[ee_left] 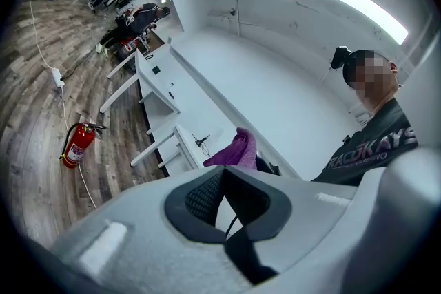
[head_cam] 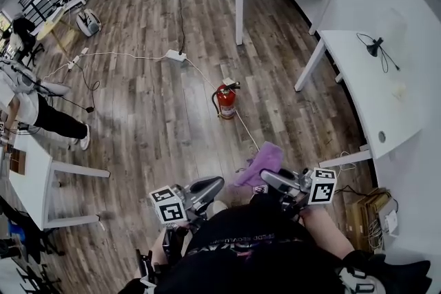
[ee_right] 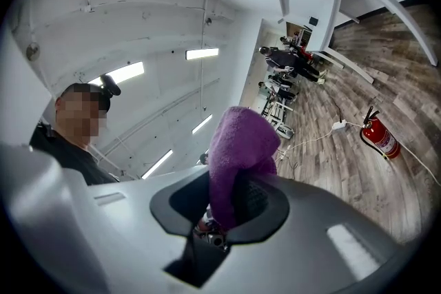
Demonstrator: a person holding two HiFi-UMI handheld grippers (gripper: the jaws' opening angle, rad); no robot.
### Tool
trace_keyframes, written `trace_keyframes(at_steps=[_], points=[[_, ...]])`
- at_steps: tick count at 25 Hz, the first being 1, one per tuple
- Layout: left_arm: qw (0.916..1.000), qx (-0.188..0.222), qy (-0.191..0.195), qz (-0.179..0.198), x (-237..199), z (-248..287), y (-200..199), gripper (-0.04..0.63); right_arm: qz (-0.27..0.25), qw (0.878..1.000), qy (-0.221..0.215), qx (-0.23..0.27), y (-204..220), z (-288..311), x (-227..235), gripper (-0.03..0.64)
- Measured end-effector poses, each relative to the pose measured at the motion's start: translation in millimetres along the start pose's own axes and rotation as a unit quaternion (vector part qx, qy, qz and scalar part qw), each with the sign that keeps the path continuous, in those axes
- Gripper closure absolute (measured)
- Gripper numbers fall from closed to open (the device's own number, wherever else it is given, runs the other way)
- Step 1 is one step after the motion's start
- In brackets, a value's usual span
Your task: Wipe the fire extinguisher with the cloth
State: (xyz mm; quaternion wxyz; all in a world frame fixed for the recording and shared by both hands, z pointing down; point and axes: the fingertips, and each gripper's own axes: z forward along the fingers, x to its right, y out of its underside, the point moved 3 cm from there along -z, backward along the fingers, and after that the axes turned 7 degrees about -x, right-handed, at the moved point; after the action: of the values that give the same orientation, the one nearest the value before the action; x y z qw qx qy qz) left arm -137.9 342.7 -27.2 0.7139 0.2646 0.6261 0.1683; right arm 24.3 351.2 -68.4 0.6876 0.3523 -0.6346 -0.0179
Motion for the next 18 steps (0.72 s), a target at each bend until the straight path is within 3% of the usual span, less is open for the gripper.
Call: trace_keyframes(at_steps=[13, 18], points=[[0.9991, 0.021, -0.035, 0.008, 3.6, 114.4, -25.5, 0.594, 0.006, 0.999, -0.031, -0.024, -76.6, -76.2, 42.9, 0.549], [0.999, 0.003, -0.043, 0.01, 1.8, 142.5, -28.1, 0.594, 0.01, 0.999, -0.031, -0.014, -91.2, -96.7, 57.6, 0.549]])
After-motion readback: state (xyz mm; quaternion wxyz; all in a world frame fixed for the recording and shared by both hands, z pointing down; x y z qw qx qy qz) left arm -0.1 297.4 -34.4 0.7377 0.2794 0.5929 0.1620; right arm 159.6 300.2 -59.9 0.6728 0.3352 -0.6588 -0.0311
